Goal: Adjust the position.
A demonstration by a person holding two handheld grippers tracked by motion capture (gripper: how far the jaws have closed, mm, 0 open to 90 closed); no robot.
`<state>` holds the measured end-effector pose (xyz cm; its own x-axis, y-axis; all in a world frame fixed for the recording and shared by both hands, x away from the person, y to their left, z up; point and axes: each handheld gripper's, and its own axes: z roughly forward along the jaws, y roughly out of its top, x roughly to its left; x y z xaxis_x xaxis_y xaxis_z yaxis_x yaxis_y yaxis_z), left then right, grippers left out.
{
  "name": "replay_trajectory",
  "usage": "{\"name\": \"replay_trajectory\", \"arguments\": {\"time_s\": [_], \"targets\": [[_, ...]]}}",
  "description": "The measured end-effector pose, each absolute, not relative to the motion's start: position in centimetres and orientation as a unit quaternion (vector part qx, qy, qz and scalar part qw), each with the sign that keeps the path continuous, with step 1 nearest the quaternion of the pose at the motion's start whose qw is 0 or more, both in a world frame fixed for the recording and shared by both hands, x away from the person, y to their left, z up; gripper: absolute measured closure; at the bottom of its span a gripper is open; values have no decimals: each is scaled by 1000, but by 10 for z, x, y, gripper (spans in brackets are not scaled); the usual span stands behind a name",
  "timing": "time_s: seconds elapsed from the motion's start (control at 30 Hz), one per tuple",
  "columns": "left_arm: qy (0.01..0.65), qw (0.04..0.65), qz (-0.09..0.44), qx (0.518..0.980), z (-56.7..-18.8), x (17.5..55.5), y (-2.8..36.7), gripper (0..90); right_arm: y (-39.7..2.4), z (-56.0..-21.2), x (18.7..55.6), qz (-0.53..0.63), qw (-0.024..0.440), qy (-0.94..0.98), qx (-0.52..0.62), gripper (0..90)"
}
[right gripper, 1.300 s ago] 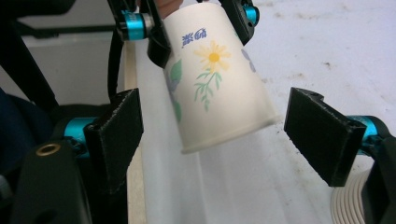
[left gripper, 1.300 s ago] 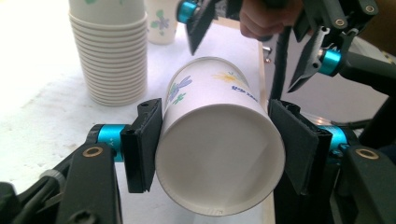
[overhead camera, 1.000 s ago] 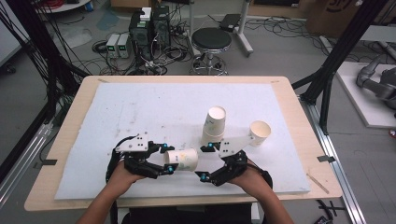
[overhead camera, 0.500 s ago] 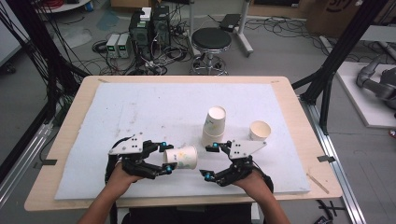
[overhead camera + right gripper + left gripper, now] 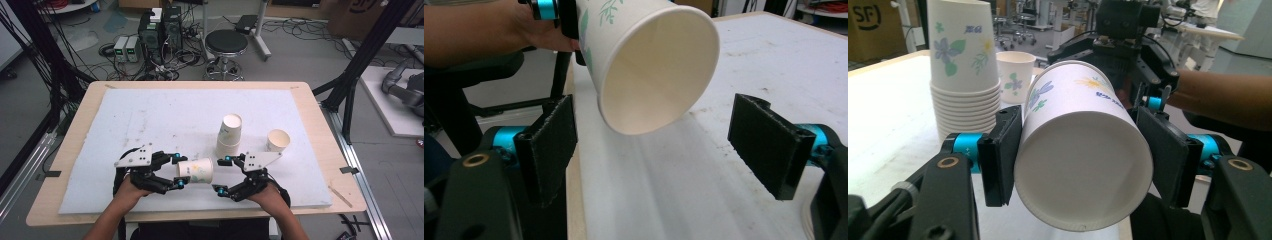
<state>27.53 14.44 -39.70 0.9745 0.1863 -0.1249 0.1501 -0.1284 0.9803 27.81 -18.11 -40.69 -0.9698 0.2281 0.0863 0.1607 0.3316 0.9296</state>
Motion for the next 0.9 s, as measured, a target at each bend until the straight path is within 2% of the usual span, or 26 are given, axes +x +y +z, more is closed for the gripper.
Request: {"name": "replay_trajectory", "arguments": {"time_s": [0.43,0.5,0.9], "targets": [[92,654,-8,751,-397,272,134,372,-170,-409,279,580,3,809,94,210],[93,656,-9,749,-397,273,134,372,-171,-410,281,589,-5,803,90,246],[98,667,-27,738,-404,274,137,371,-176,-410,283,616,-23,782,89,314]]}}
